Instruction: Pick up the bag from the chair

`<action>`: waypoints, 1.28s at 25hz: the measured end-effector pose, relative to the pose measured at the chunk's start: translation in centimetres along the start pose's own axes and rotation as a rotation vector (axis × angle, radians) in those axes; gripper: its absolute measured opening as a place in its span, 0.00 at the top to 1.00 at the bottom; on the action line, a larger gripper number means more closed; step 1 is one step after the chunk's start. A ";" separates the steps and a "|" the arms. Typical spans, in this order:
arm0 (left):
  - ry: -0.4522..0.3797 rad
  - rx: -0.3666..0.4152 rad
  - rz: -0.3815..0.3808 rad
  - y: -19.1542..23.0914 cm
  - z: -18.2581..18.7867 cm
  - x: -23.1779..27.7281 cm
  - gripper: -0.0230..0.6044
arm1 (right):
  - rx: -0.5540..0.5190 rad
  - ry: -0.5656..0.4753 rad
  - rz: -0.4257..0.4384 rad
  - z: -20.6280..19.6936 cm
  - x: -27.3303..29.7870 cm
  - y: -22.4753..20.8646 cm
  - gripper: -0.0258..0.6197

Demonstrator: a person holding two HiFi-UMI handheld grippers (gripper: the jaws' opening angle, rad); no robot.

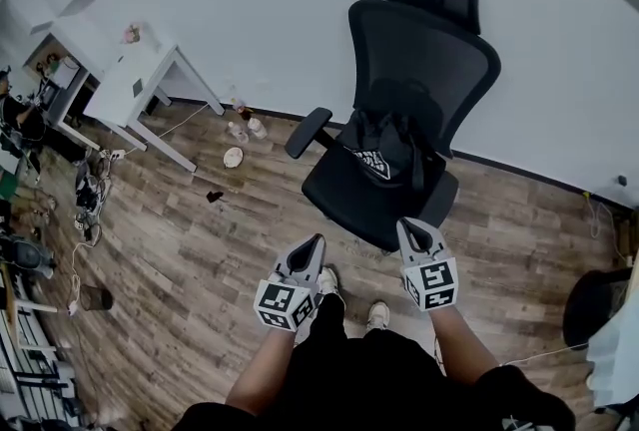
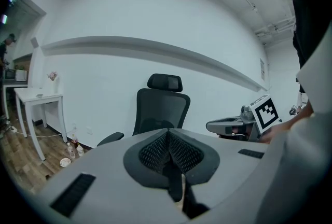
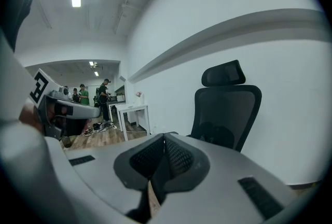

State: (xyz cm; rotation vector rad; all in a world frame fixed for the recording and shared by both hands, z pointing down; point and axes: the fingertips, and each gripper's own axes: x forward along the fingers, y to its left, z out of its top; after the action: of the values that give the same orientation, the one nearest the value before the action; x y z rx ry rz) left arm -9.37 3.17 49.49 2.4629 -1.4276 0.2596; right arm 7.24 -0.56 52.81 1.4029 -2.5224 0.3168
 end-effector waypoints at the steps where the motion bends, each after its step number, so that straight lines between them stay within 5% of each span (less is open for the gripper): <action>1: -0.005 -0.002 -0.001 0.5 0.2 0.3 0.93 | -0.009 -0.001 -0.001 0.3 0.6 0.0 0.93; 21: -0.009 -0.046 -0.093 15.0 3.5 6.5 0.93 | -0.002 0.054 -0.089 5.0 13.5 0.7 0.93; 32: 0.013 -0.022 -0.212 17.7 3.8 9.0 0.93 | 0.037 0.083 -0.172 5.1 16.0 1.8 0.93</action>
State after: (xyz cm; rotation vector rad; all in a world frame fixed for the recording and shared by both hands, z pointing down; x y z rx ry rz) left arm -20.22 -13.75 51.16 2.5629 -1.1459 0.2132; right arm -2.99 -14.04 52.81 1.5747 -2.3223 0.3828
